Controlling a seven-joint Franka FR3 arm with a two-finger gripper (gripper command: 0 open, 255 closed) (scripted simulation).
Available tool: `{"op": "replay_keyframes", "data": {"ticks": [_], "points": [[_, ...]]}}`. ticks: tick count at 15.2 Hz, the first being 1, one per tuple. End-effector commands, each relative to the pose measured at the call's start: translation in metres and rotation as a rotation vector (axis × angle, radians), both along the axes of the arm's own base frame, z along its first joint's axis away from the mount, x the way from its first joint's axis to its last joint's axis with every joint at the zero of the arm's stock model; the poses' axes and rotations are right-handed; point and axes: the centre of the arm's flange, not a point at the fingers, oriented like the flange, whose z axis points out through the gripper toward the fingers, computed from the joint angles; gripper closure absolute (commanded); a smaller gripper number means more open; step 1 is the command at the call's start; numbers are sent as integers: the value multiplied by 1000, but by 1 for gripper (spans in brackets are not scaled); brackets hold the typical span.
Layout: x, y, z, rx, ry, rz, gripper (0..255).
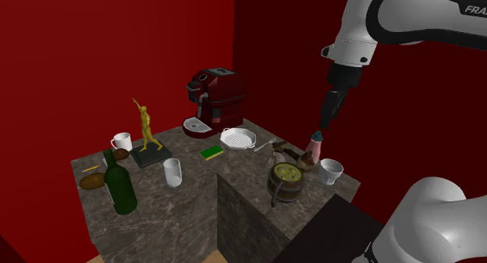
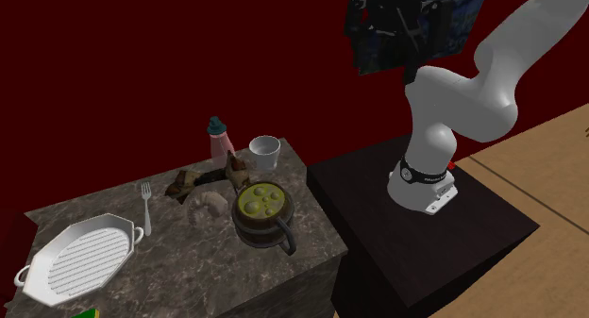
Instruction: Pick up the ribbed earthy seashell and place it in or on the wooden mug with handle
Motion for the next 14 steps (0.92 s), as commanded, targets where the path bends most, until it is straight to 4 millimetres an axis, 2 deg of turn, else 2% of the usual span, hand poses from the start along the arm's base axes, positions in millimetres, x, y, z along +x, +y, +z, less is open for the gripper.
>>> {"op": "replay_keyframes", "data": {"ticks": [1, 14], "points": [[0, 0, 0, 0, 0, 0, 0], [105, -64, -119, -25, 15, -56, 0]]}}
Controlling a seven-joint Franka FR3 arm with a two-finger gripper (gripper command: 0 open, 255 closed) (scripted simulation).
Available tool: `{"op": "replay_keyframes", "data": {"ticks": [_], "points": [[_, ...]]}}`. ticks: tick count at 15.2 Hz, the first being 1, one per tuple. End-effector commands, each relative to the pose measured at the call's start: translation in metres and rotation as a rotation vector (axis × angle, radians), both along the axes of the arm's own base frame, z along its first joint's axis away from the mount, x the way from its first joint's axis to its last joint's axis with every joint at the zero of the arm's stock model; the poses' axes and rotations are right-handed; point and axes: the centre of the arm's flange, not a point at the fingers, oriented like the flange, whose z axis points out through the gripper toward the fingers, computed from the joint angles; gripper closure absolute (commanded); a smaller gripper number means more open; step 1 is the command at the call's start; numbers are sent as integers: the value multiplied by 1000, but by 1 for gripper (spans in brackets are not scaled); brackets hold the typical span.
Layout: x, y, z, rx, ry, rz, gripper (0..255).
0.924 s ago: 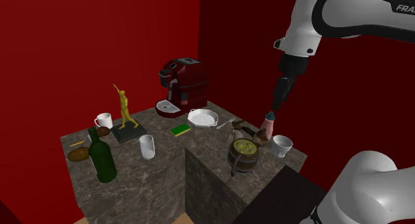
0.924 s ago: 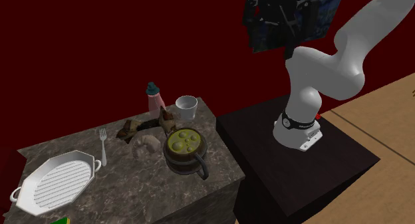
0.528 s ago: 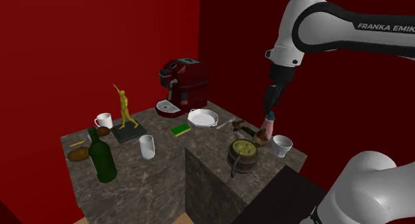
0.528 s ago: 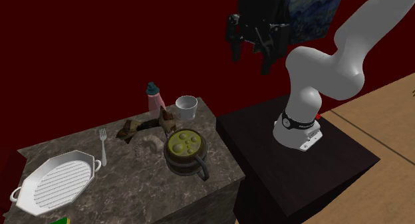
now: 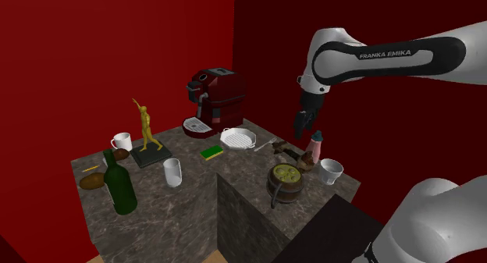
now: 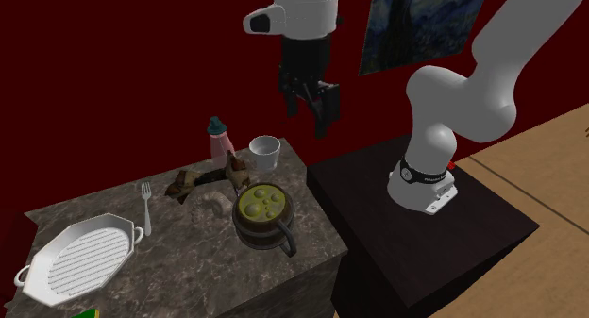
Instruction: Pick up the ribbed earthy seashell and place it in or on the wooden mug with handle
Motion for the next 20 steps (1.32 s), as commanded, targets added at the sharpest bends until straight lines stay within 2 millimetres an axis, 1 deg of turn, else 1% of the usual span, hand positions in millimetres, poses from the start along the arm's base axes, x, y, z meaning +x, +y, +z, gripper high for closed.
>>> {"op": "replay_keyframes", "data": {"ticks": [1, 10, 20], "points": [[16, -10, -19, -5, 1, -9, 0], [85, -60, -101, -22, 11, -48, 0], [159, -121, -191, -41, 23, -91, 0]]}}
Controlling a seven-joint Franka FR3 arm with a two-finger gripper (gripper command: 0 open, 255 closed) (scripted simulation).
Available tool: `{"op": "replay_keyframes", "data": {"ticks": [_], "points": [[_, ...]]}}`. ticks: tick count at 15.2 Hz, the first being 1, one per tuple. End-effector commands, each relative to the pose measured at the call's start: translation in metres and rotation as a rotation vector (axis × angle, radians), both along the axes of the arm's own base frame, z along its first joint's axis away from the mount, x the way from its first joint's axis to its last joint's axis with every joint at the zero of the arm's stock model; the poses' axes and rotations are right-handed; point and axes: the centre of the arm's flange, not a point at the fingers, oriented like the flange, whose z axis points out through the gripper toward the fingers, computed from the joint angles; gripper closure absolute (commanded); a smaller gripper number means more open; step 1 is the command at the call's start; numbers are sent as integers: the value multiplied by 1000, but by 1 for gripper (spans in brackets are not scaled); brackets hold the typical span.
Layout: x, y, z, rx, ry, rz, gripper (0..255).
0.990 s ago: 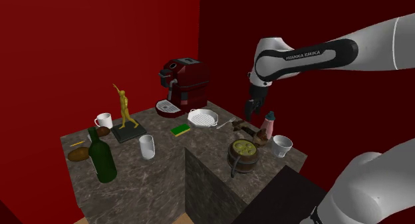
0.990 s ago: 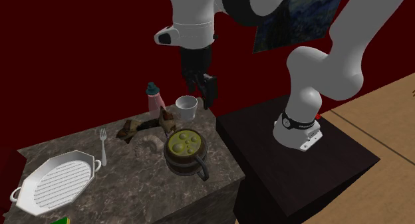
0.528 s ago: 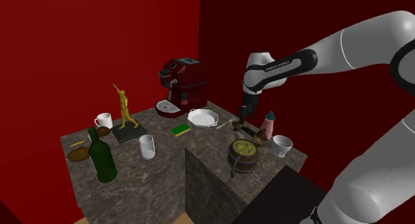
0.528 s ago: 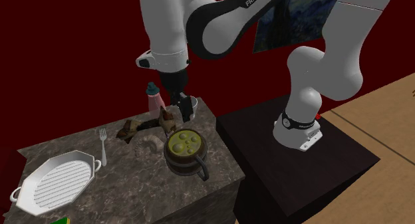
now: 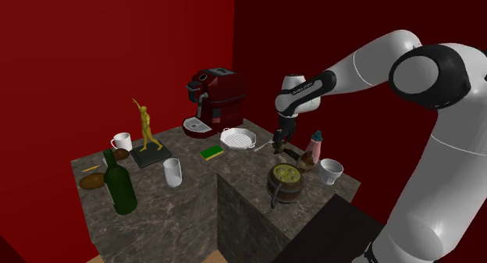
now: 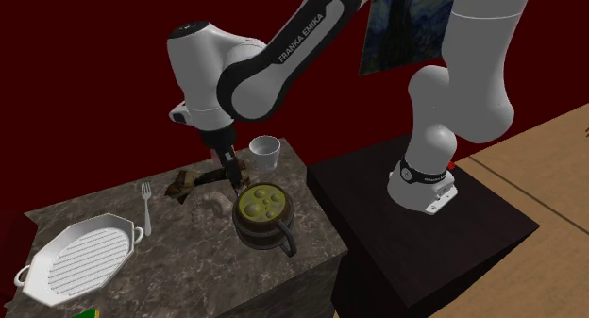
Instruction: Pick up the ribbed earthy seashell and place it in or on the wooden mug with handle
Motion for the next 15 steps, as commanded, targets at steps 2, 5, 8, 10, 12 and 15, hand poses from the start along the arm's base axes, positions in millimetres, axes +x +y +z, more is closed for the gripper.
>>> {"op": "replay_keyframes", "data": {"ticks": [2, 5, 8, 10, 12, 15], "points": [[24, -21, -28, -6, 3, -13, 0], [45, -40, -56, -12, 6, -26, 0], [66, -60, -83, -18, 10, -39, 0], [79, -74, -101, -22, 12, -47, 0], [93, -87, -119, -26, 14, -56, 0], [113, -108, -146, -31, 18, -69, 0]]}}
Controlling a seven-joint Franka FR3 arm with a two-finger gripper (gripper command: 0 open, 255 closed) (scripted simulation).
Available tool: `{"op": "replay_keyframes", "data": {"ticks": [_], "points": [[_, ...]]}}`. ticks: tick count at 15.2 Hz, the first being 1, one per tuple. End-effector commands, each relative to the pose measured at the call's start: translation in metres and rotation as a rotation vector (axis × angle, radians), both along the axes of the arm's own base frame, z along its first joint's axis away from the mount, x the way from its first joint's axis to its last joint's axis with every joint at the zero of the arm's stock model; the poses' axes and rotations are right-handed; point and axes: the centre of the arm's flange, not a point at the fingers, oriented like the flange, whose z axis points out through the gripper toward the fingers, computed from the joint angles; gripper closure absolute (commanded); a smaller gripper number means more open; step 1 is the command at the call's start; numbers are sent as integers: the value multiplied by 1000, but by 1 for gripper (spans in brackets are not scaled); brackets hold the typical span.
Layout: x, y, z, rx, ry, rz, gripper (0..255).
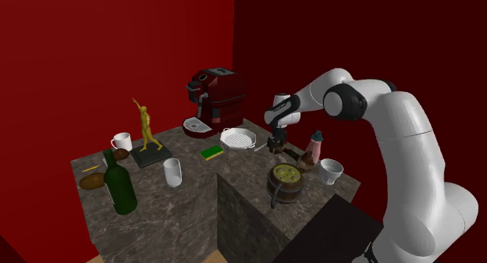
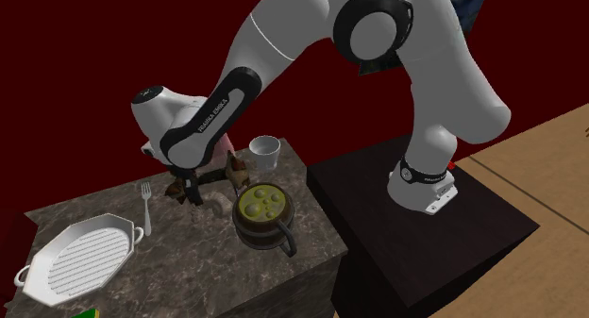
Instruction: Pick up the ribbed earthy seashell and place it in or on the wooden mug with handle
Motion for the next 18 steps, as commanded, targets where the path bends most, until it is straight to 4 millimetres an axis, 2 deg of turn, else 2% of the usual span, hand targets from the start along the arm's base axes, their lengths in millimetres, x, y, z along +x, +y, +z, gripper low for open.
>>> {"op": "replay_keyframes", "data": {"ticks": [1, 10, 17, 18], "points": [[14, -14, -18, -4, 3, -9, 0], [15, -20, -64, -5, 3, -12, 0], [15, -20, -64, -5, 3, -11, 0], [15, -20, -64, -5, 3, -11, 255]]}}
